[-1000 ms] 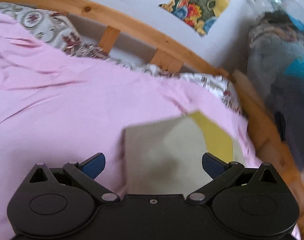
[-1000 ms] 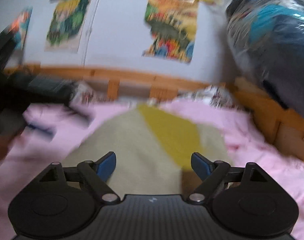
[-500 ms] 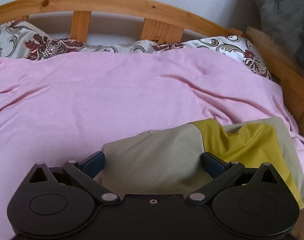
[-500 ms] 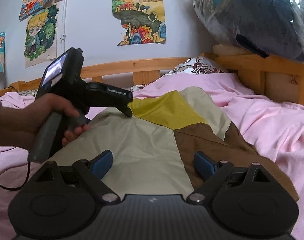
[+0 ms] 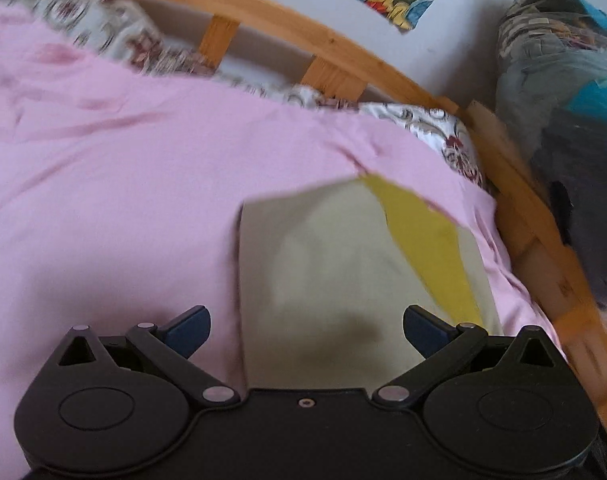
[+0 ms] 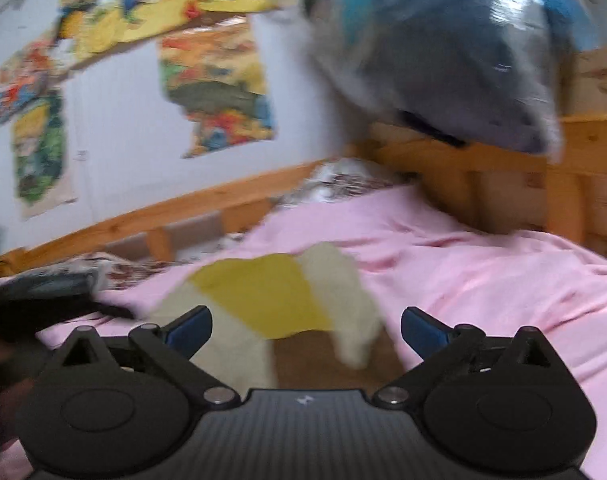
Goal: Fold large clothes
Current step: 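Grasp the brown panel end of the bundle with the right tool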
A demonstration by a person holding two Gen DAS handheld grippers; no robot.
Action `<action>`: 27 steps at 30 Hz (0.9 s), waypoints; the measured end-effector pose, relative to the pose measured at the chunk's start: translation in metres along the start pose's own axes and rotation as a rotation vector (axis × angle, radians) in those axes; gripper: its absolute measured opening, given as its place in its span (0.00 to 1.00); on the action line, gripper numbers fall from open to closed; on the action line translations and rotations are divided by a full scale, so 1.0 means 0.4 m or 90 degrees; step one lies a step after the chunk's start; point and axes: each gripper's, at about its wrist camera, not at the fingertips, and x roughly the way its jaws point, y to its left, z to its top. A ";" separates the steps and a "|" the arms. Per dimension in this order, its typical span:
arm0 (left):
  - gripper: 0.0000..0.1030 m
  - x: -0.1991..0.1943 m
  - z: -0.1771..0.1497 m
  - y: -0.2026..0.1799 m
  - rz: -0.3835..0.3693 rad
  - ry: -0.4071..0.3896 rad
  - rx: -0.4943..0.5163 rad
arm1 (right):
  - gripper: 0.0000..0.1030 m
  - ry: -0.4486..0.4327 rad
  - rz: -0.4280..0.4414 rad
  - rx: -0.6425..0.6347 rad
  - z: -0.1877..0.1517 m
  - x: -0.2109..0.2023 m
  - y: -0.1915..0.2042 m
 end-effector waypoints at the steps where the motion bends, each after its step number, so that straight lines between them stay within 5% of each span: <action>1: 0.99 -0.011 -0.017 0.005 -0.009 0.015 -0.005 | 1.00 0.009 -0.005 0.015 0.001 0.003 -0.022; 6: 0.99 -0.029 -0.079 0.002 -0.064 0.072 0.005 | 0.90 0.077 0.028 0.063 0.003 0.054 -0.089; 14: 0.99 -0.001 -0.130 -0.001 -0.082 0.115 -0.007 | 0.87 0.128 0.040 -0.040 -0.027 0.123 -0.047; 19: 0.99 -0.004 -0.138 0.021 -0.095 0.115 -0.026 | 0.63 0.136 0.051 -0.060 -0.038 0.115 -0.022; 22: 0.99 -0.007 -0.141 0.033 -0.097 0.112 -0.038 | 0.48 0.115 0.040 -0.149 -0.042 0.106 0.032; 27: 0.99 -0.005 -0.139 0.036 -0.097 0.112 -0.051 | 0.40 0.089 0.028 -0.284 -0.067 0.093 0.108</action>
